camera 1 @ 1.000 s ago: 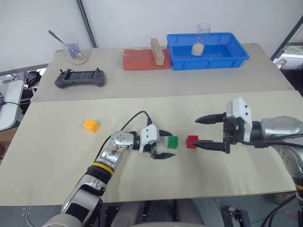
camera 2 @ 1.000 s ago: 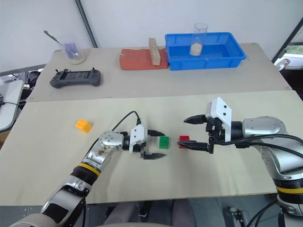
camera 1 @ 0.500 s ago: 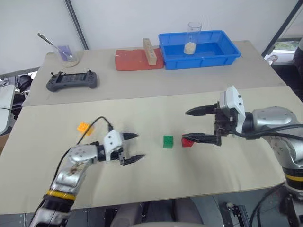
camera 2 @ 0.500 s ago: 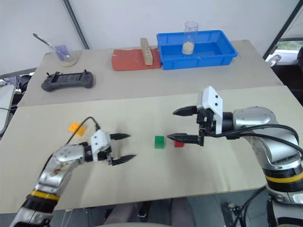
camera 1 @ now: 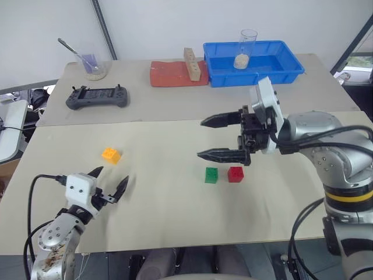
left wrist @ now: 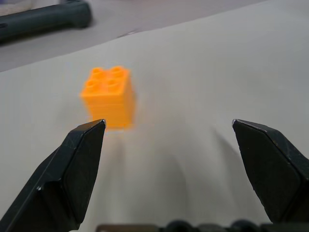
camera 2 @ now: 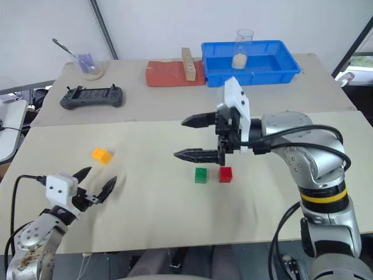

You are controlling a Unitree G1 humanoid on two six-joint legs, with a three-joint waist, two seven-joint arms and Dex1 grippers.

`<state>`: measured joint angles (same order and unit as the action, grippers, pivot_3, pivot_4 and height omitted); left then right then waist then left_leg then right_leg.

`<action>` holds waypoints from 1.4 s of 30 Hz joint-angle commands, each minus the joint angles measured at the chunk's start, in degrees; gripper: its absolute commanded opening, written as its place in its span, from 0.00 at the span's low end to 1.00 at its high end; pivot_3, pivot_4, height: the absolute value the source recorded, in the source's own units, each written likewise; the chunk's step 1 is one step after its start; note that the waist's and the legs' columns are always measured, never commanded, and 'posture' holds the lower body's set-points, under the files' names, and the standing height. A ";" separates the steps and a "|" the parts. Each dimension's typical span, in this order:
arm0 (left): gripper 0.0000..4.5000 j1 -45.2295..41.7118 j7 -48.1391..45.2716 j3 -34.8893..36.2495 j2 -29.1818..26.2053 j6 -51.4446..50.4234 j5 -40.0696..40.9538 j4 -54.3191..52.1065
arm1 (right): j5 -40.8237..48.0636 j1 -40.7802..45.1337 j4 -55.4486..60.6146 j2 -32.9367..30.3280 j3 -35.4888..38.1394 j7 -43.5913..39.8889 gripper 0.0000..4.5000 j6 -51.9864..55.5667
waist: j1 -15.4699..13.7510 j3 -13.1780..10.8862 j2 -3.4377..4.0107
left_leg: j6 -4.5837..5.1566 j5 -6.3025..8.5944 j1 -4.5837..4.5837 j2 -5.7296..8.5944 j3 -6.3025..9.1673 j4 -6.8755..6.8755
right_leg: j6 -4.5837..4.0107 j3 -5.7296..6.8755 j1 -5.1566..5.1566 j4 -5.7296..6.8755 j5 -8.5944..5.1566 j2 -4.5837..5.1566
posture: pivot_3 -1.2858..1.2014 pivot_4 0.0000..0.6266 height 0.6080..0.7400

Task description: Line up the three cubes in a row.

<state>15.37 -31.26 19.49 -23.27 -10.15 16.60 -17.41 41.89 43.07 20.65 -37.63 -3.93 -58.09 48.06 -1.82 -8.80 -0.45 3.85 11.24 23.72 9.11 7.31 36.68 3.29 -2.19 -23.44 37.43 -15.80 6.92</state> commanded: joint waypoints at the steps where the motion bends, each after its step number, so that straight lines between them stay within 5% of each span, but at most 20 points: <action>1: 0.99 -4.18 -2.56 0.99 -2.75 1.50 1.48 5.51 | 0.92 1.54 1.10 0.76 -0.19 0.72 1.00 0.50 | -0.27 0.00 -0.01 | 0.00 0.00 0.01 0.00 0.00 0.00 | 0.00 0.00 -0.05 0.01 0.00 -0.02 | 0.52 0.24 1.00; 18: 0.99 -24.00 -6.14 -2.87 -6.68 8.72 -1.59 32.46 | 0.70 -1.41 3.50 -0.94 1.04 3.29 1.00 1.38 | 0.75 0.02 -0.07 | 0.12 -0.08 0.08 0.00 -0.15 0.01 | -0.06 -0.03 -0.39 0.29 0.04 0.04 | 0.52 0.24 1.00; 24: 0.35 -24.71 -7.40 -3.98 -6.09 9.89 -1.02 32.94 | 0.22 -2.33 3.65 -1.98 1.07 3.35 1.00 0.55 | 1.29 0.02 -0.07 | 0.38 -0.22 0.10 0.00 -0.17 0.01 | -0.07 -0.03 -0.55 0.54 0.04 0.22 | 0.52 0.24 1.00; 25: 0.31 -24.60 -7.51 -4.02 -6.12 9.84 -0.84 32.75 | 0.27 -2.35 3.68 -1.98 1.12 3.44 1.00 0.54 | 1.34 0.02 -0.07 | 0.39 -0.22 0.10 -0.01 -0.20 0.01 | -0.07 -0.03 -0.57 0.55 0.04 0.22 | 0.52 0.24 1.00; 32: 0.32 -24.53 -12.00 -8.73 -7.86 6.43 -0.37 23.39 | 0.01 -3.42 4.16 -3.51 1.76 2.64 1.00 0.17 | 1.00 0.01 -0.09 | 0.40 -0.21 0.12 0.01 -0.26 0.01 | -0.07 -0.02 -0.60 0.55 0.04 0.22 | 0.52 0.24 1.00; 42: 0.32 -34.05 -34.36 -26.19 -10.27 8.91 -0.86 20.97 | -6.59 -11.59 3.92 -12.81 1.51 -5.16 1.00 -8.15 | 1.48 0.01 -0.09 | 0.42 -0.20 0.17 -0.02 -0.47 0.03 | -0.06 -0.04 -0.52 0.56 0.04 0.21 | 0.52 0.24 1.00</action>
<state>-17.61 -62.21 -5.09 -33.41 -3.25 15.79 3.32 35.76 31.47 23.50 -49.89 -3.85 -62.68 41.56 -0.34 -8.79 -0.54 4.28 11.05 23.90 9.06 6.80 36.69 3.23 -2.23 -23.98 38.01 -15.76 7.17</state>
